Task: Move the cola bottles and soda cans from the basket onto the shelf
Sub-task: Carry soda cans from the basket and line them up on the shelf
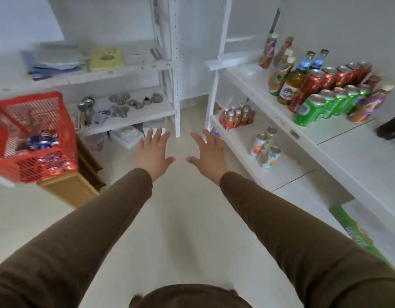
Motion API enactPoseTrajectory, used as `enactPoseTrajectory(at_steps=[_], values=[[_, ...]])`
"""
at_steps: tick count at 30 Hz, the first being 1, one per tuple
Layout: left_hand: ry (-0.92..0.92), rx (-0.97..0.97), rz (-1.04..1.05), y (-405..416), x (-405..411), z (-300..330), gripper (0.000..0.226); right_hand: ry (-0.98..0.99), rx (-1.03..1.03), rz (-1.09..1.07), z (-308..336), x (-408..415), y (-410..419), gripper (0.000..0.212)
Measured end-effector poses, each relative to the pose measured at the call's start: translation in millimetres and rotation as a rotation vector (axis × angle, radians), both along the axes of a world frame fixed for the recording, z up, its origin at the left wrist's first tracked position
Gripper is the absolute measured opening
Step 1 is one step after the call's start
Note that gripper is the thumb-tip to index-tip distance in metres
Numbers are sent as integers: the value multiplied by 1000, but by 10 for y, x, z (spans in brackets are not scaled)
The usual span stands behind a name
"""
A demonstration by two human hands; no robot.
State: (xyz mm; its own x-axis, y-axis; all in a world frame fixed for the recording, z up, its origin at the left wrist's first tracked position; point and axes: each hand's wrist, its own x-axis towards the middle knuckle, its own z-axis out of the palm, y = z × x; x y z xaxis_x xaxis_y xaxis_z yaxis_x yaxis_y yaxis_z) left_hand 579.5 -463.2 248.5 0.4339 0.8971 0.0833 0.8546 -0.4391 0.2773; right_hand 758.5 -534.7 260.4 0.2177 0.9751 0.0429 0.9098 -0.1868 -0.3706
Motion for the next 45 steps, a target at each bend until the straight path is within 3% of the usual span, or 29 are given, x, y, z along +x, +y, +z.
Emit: enactPoseTrajectory(at_steps=[10, 32, 45], values=[[8, -28, 191, 579, -2244, -175, 85, 32, -17, 235, -110, -2252, 961, 79], [-28, -220, 478, 3063, -4476, -755, 79, 194, -153, 439, -763, -4455, 3939, 75], [-169, -463, 517, 4035, -5680, -1399, 85, 344, -320, 287, -1342, -5613, 4764, 68]])
